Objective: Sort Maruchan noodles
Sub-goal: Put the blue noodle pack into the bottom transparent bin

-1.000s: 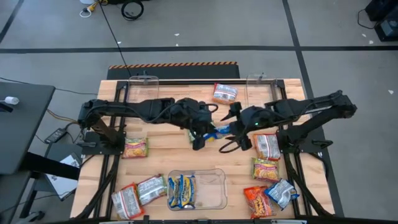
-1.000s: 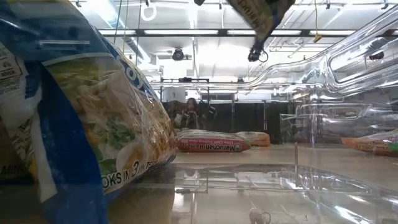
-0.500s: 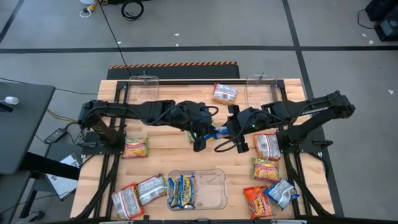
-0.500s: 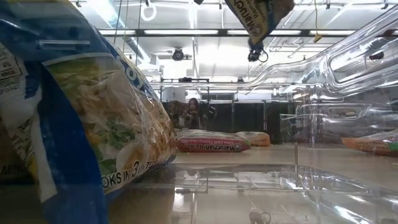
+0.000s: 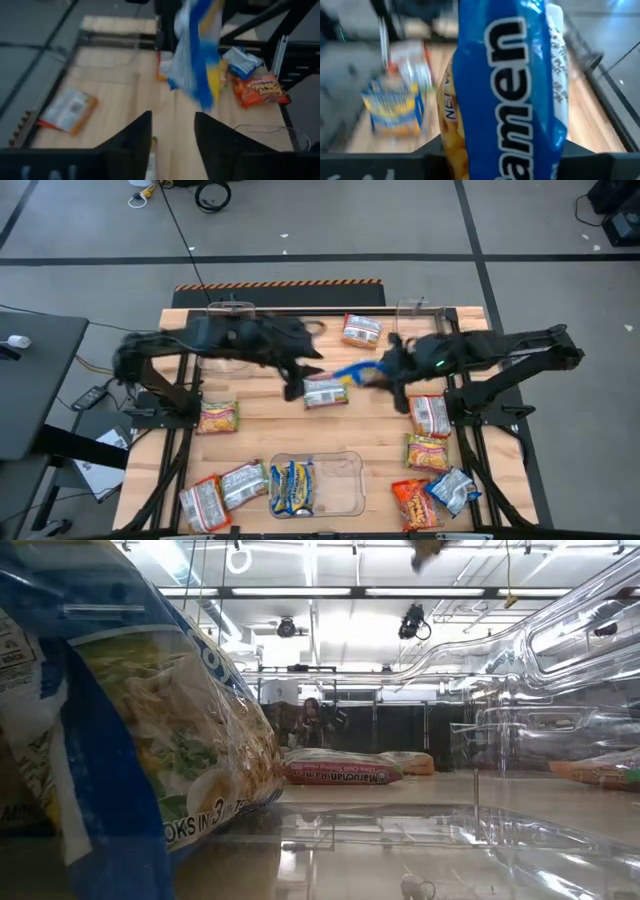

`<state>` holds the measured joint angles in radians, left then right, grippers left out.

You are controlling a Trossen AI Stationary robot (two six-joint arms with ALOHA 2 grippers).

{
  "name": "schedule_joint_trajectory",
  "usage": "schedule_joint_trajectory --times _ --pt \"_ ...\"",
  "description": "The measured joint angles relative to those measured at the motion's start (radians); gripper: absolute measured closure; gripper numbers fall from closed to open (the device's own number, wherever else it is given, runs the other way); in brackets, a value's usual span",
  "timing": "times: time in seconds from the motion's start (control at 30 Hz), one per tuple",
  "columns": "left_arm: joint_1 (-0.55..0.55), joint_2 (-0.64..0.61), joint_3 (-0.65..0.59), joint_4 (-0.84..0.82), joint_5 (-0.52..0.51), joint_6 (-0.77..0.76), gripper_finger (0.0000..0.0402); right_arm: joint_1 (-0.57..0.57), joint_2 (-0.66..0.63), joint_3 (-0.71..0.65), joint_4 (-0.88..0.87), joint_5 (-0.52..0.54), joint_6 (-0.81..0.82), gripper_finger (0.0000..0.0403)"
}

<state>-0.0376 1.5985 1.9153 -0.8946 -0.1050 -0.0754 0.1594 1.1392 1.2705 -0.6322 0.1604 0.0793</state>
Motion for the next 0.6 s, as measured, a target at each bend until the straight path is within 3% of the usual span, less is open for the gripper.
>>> schedule_joint_trajectory --times 0.1,0.3,0.47,0.6 --pt "0.005 -0.076 -0.021 0.076 0.004 0.006 0.0221 -0.019 -0.076 0.0 0.127 0.003 0.041 0.026" --pt "0.018 -0.174 -0.22 0.502 0.005 0.032 0.0216 -0.04 -0.154 0.001 0.365 -0.008 0.031 0.026" --pt "0.041 -0.158 -0.333 0.796 0.038 0.015 0.0202 -0.059 -0.147 0.001 0.367 -0.025 0.027 0.0259" --pt "0.052 -0.118 -0.352 0.868 0.081 0.024 0.0167 -0.064 -0.123 0.001 0.359 -0.027 0.025 0.0259"
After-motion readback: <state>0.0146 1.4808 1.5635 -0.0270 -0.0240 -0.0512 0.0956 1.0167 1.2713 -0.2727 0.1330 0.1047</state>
